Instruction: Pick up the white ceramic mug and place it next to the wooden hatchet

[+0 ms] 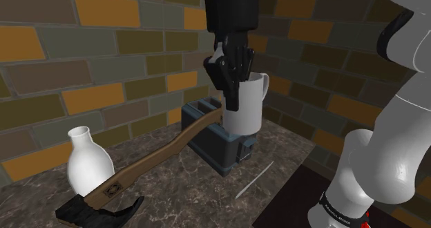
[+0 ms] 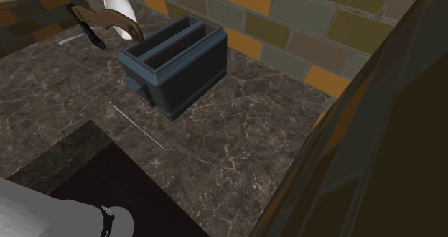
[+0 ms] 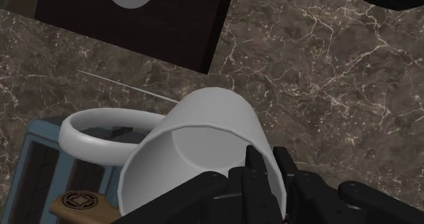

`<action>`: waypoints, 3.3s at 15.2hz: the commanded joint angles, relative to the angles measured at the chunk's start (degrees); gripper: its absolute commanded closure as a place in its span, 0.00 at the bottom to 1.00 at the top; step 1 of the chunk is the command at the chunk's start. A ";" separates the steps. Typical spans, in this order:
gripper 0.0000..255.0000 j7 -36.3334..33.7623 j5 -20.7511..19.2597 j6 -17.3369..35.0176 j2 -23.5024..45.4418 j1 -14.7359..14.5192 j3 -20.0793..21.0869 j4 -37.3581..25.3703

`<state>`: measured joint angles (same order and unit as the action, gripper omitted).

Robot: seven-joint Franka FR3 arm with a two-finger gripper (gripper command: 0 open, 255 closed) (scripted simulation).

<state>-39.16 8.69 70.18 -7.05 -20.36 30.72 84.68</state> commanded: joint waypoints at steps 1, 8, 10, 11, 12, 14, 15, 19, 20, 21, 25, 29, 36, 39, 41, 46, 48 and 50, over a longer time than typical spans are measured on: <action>1.00 -2.50 -0.19 1.09 1.43 -0.90 1.49 -0.40; 1.00 -0.80 0.91 6.88 -1.48 -0.75 0.89 8.03; 1.00 -0.40 1.16 8.48 -2.11 -0.76 0.80 10.21; 1.00 -0.22 1.27 9.27 -2.40 -0.77 0.76 11.27; 1.00 -0.04 1.38 10.06 -2.68 -0.78 0.73 12.31; 1.00 0.28 1.57 11.63 -3.17 -0.81 0.69 14.33; 1.00 0.44 1.67 12.40 -3.39 -0.83 0.68 15.31; 1.00 0.98 1.99 15.49 -4.11 -0.92 0.70 19.07; 1.00 1.10 2.05 16.26 -4.25 -0.94 0.72 19.97; 1.00 1.22 2.12 17.03 -4.38 -0.97 0.74 20.86; 1.00 1.62 2.34 20.08 -4.73 -1.08 0.87 24.24; 1.00 1.93 2.50 23.14 -4.84 -1.20 1.07 27.41; 1.00 2.29 2.61 28.51 -4.48 -1.39 1.56 32.46; 1.00 2.36 2.58 30.82 -4.10 -1.46 1.81 34.43; 1.00 2.39 2.54 32.37 -3.78 -1.50 1.98 35.69; 1.00 2.35 2.32 36.28 -2.71 -1.59 2.45 38.63; 1.00 2.30 2.18 37.86 -2.18 -1.62 2.65 39.73; 1.00 2.22 2.01 39.44 -1.59 -1.64 2.85 40.78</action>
<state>-36.88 10.76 108.86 -8.89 -21.97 33.45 124.95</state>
